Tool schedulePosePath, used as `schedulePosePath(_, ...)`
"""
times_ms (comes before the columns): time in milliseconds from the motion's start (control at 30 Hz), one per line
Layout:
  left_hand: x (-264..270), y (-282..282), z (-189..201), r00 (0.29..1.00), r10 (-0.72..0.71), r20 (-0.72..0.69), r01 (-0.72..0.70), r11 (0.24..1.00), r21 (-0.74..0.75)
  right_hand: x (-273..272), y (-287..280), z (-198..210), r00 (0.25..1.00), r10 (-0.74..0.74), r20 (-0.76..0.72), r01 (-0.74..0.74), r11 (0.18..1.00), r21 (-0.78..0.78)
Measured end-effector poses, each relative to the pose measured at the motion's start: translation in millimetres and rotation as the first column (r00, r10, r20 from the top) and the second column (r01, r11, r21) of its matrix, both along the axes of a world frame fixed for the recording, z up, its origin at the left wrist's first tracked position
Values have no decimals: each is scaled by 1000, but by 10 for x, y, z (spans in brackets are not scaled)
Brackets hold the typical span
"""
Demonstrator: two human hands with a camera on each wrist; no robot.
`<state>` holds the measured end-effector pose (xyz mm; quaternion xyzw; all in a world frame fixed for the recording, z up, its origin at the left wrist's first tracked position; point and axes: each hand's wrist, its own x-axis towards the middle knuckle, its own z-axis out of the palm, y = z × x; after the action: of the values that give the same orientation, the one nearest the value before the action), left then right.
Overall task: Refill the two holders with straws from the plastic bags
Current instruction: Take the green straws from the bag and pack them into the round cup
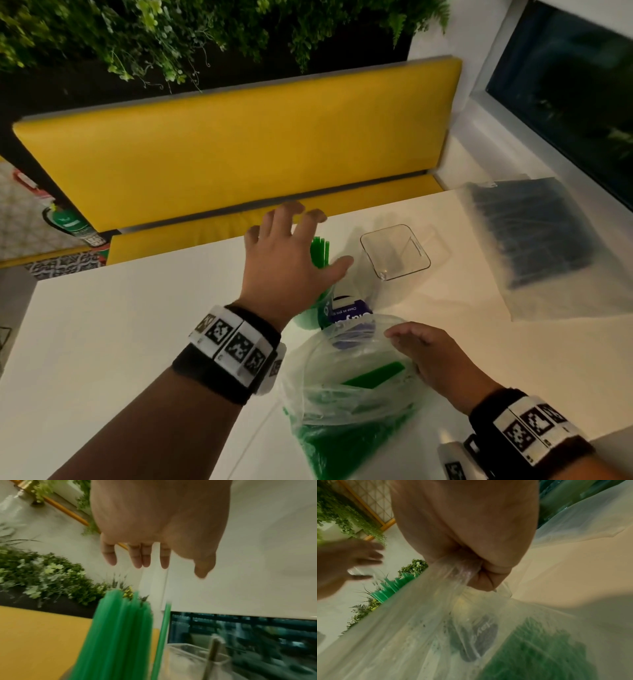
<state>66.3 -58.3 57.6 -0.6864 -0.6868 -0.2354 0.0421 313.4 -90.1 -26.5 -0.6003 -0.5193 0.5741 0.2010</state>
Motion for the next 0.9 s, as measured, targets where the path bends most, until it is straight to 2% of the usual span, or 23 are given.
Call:
schedulePosePath(67,183,-242,35,975,-206,87,186,962,200,3,6,-12,998,35,51,-36,999,27)
schedulePosePath(100,313,-382,7,930,-341,136,316,932,177,-1,4,-18,996,50,74,-53,998,35)
schedulePosePath(133,448,-517,-80,882,-427,200,429,902,35,-11,-3,-17,996,56,71,-58,998,39)
schedulePosePath(167,583,-623,-211,854,-436,284,493,852,-176,-24,1,-18,998,50,47,-52,998,43)
schedulePosePath(200,701,-699,-388,856,-368,364,498,777,-384,-48,3,-1,999,35,-2,-35,999,38)
schedulePosePath(233,791,-747,-607,875,-257,410,462,695,-551,-65,-3,13,997,31,-71,-29,999,17)
schedulePosePath(267,848,-768,-807,891,-146,431,421,624,-658,-92,-18,55,991,36,-128,-37,999,-1)
schedulePosePath(333,910,-769,-1070,905,-43,422,372,560,-740,-106,-61,126,985,107,-139,-106,994,15)
schedulePosePath(433,977,-807,-1219,957,-115,265,287,467,-836,-71,-141,77,969,240,-54,-236,969,76)
schedulePosePath(500,986,-839,-1256,970,-192,147,220,451,-865,-71,-165,83,965,261,-12,-259,961,100)
schedulePosePath(600,918,-842,-1306,965,-151,214,260,455,-852,-44,-146,70,964,253,81,-264,950,168)
schedulePosePath(667,851,-828,-1294,949,-76,305,305,456,-836,22,-96,8,948,235,214,-281,934,220)
schedulePosePath(767,733,-808,-1204,939,-125,321,337,527,-781,75,-73,-50,909,196,368,-296,924,240)
schedulePosePath(833,673,-792,-1132,942,-159,294,333,527,-782,64,-83,-51,896,162,412,-285,924,255)
schedulePosePath(900,645,-760,-1094,941,-142,307,336,495,-801,22,-86,-50,907,169,385,-279,927,251)
